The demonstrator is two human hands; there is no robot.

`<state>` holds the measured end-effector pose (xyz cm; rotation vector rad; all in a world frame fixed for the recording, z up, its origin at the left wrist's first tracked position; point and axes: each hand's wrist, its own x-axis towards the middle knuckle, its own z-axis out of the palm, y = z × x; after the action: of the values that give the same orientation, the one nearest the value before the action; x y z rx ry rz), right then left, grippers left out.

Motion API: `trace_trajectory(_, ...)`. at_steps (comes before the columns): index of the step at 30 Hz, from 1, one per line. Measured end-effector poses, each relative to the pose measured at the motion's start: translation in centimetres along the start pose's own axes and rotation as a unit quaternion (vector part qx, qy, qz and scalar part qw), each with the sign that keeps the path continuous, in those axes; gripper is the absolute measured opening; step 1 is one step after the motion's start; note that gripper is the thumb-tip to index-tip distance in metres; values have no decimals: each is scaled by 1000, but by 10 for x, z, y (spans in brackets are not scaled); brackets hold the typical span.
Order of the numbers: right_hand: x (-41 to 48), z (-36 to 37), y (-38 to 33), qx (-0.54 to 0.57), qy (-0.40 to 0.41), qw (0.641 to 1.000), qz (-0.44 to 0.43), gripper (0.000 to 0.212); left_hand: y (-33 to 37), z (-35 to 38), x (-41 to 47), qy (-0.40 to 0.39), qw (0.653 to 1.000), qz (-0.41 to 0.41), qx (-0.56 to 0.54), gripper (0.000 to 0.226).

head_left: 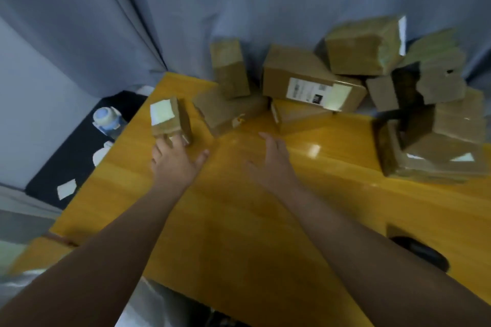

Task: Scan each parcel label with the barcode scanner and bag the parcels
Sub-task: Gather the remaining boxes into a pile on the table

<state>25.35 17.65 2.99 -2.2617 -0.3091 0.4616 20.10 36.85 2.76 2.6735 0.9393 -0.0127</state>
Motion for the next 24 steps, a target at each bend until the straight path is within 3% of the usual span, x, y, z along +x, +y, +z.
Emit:
trace_trajectory(4,49,17,-28,-52,17,998,13,77,-31,-8,67,2,998,-36,-54,86)
trace_trajectory(9,104,10,-57,-100,70,992,23,84,-41,10,126,-83,993,-63,-50,92)
trace_trajectory(14,148,17,-75,-43,117,991,53,94,-48,18,162,-124,987,-59,-88,93)
trace_trajectory(17,170,21,-79,-24,122,989,74,105,-52,12,191,-73,992,-35,-96,87)
trace_trajectory(21,195,14,-102,-82,220,972,9,97,-39,1,238,-45,991,26,-125,86)
trace_trajectory(24,214,6,-114,-156,186,970,-4,99,-16,4,264,-73,984,111,-119,88)
